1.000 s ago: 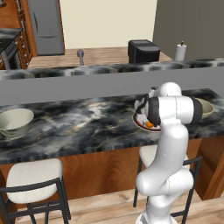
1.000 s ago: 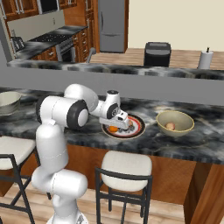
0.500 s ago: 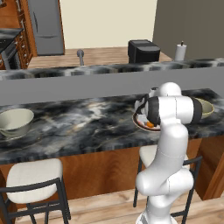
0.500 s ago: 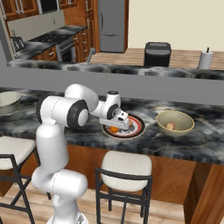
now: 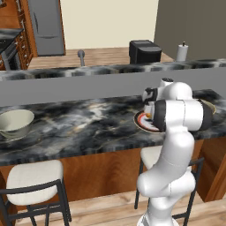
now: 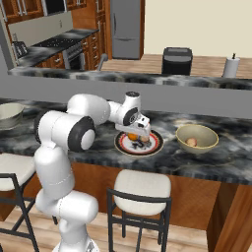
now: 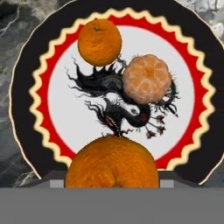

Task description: Take the fruits from the plate on the dining counter and place two fruits in each bowl.

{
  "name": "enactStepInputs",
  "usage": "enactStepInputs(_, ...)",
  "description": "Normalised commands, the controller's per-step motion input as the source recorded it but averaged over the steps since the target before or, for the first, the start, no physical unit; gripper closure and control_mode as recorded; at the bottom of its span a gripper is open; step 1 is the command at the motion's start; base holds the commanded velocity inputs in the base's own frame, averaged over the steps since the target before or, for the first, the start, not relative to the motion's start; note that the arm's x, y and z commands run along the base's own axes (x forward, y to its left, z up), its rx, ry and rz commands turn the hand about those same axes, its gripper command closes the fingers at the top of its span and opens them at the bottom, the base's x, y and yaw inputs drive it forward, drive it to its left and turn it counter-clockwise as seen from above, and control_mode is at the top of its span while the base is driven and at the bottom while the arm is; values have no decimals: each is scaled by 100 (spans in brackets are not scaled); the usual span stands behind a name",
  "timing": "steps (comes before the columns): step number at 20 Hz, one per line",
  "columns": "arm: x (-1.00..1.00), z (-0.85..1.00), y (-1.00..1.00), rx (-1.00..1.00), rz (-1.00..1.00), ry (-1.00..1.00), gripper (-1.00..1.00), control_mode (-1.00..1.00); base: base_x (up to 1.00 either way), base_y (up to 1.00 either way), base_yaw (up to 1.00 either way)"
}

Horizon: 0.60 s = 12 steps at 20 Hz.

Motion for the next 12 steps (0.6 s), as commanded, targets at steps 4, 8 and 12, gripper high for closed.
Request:
enactStepInputs(4, -33, 72, -33, 0, 0, -8, 100, -100, 0, 0, 0)
enactStepInputs(8, -18, 39, -62, 0, -9, 0, 100, -100, 0, 0, 0)
enactStepInputs(12, -1, 7, -74, 0, -17, -3, 100, -100, 0, 0, 0)
